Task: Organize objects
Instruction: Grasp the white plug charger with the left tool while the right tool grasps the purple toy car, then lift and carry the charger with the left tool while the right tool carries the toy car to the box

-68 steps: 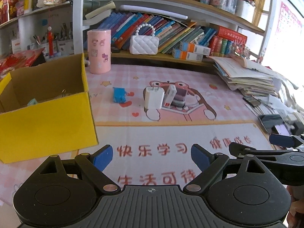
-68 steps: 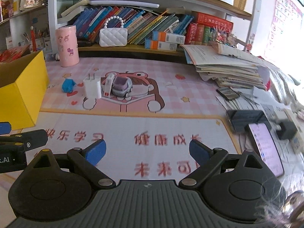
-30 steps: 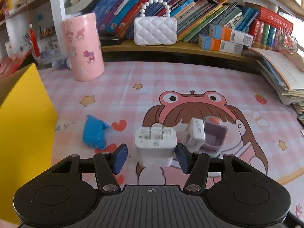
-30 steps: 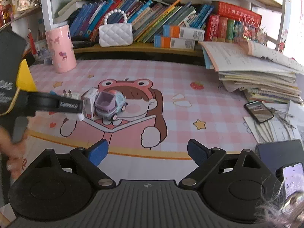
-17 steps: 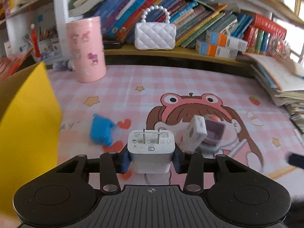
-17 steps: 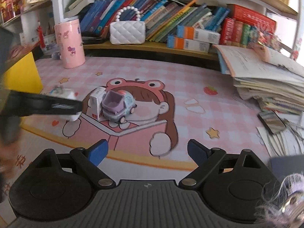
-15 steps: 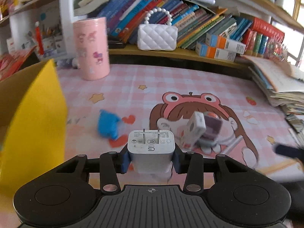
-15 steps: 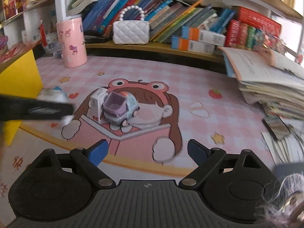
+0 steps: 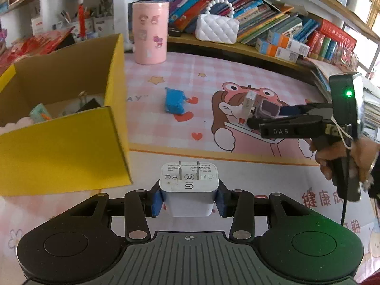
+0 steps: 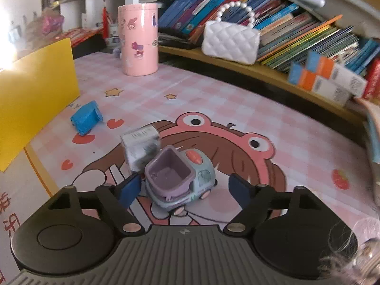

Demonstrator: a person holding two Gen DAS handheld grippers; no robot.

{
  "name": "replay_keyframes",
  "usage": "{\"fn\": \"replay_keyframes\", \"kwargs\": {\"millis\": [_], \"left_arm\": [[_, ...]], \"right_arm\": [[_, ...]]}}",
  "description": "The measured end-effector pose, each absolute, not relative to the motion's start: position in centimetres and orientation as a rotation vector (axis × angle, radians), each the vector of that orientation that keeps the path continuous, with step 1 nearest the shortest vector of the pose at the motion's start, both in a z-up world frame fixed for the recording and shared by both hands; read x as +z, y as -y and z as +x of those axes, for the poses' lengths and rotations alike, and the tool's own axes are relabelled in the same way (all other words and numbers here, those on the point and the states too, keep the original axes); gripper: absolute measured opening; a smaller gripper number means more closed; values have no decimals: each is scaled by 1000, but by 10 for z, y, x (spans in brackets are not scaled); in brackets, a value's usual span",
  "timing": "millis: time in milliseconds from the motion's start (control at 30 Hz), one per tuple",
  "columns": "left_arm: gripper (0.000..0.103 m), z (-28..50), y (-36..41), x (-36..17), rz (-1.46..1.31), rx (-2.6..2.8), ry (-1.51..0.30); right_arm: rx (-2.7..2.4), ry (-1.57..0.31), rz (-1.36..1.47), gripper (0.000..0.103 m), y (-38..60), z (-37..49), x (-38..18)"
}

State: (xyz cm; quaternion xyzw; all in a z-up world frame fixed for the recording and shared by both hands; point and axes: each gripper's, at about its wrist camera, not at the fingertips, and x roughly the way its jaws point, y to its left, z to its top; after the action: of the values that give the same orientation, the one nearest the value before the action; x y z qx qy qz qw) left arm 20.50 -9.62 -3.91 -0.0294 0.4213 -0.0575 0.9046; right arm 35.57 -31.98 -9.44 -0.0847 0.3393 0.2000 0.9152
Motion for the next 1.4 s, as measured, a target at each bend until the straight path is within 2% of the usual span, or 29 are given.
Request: {"fn": "replay_keyframes", "kwargs": {"millis": [67,800,1233,1400], "left_arm": [[41,201,92,-37,-62,-112,-860],[41,177,76,-35,-125,-212,-814],[41,137,29,-24,-147,-169,-745],[41,116,-2,-22,-174,-115,-732]], "right_arm": [[444,-709,-156,61,323,361,-96],[162,-833,51,61,312,242,-66],[119,-799,120,61,246,177,-29],[200,-807,65,61,203,156,-28]]}}
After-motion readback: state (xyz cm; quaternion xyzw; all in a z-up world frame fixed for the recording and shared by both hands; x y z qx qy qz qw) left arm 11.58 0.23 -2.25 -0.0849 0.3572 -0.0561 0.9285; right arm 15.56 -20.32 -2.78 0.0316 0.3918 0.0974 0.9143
